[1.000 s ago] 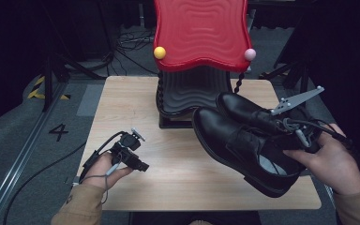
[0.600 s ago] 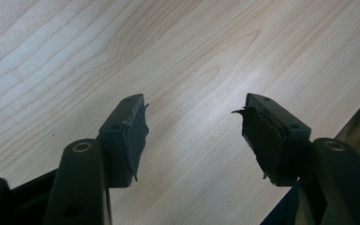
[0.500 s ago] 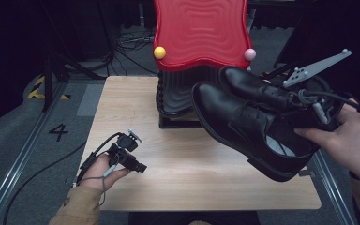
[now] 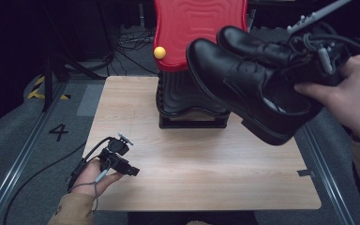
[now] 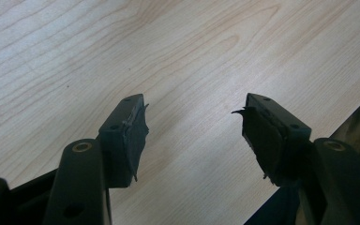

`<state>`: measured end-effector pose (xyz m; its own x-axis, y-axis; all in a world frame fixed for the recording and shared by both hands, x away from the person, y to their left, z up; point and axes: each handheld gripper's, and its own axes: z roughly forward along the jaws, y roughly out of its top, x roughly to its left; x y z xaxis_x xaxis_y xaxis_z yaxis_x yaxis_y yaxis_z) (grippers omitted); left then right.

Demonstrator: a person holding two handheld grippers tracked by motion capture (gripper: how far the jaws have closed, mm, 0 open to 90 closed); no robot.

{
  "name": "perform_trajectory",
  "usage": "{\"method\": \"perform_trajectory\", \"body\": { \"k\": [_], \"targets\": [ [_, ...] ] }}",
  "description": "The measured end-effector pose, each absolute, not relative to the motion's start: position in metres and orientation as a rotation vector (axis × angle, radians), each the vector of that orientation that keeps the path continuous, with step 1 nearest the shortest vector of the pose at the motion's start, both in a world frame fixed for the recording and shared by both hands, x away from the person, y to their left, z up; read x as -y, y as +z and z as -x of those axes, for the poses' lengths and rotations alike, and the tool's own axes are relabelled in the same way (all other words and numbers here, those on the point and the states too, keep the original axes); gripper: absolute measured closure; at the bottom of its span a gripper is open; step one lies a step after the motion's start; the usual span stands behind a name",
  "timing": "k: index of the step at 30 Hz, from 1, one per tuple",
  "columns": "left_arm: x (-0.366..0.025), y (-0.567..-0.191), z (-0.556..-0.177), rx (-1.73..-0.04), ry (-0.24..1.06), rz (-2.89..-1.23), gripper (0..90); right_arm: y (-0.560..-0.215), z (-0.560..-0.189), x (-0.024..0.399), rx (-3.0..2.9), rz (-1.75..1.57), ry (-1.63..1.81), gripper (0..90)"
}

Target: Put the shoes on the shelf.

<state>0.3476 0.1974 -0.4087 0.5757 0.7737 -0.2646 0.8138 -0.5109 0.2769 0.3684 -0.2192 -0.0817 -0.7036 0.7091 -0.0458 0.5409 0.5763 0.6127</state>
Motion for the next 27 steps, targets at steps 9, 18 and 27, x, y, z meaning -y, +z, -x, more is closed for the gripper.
{"method": "perform_trajectory", "body": {
  "k": [9, 18, 27],
  "targets": [
    [-0.206, -0.409, -0.35, -1.293, -0.164, -2.41, 40.4, -0.056, -0.411, 0.19, -2.456, -1.109, 0.816, 82.1],
    [-0.211, -0.405, -0.353, -1.266, -0.168, -2.381, 40.4, -0.037, -0.458, 0.163, -2.373, -1.209, 0.806, 82.0],
    [-0.221, -0.403, -0.356, -1.269, -0.183, -2.327, 40.3, -0.026, -0.497, 0.141, -2.28, -1.3, 0.793, 81.9]
  ]
}}
